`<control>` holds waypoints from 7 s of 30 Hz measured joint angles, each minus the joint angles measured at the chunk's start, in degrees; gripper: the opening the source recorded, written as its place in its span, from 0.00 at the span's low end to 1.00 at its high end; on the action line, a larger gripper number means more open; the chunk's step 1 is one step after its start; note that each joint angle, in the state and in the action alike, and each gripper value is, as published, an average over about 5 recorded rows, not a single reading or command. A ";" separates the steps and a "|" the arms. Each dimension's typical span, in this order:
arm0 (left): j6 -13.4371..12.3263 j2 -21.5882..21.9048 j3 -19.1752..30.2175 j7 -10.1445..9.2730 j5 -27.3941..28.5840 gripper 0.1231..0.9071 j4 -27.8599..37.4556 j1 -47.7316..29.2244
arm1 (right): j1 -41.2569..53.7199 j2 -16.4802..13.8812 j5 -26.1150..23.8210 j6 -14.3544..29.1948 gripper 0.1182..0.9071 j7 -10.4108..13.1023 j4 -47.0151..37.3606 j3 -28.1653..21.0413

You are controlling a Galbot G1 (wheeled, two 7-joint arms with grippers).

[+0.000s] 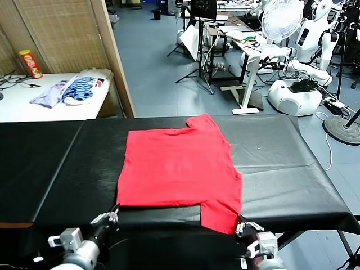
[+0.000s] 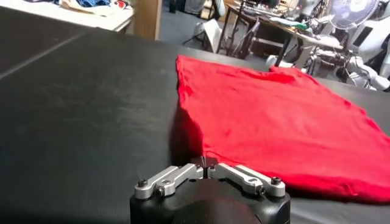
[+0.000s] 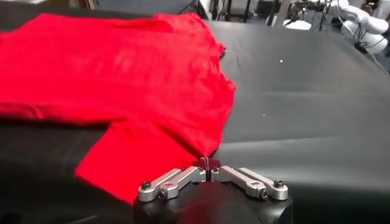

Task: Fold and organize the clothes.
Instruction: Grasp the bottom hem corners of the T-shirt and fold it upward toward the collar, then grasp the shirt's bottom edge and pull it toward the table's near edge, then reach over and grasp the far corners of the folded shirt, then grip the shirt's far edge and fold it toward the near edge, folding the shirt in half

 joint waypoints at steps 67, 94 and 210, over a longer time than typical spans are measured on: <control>0.10 3.29 2.69 2.64 2.17 0.20 19.67 -18.33 | 16.87 -6.68 1.23 3.08 0.03 -4.58 -19.20 -3.93; 3.75 9.41 -0.78 2.13 11.35 0.04 3.95 1.81 | -0.08 -9.58 2.97 -4.69 0.30 -5.59 -3.44 -0.80; 16.66 16.78 -0.59 -2.24 5.78 0.01 9.07 -16.35 | 23.82 -14.99 21.91 -15.26 0.15 2.30 -13.47 -7.26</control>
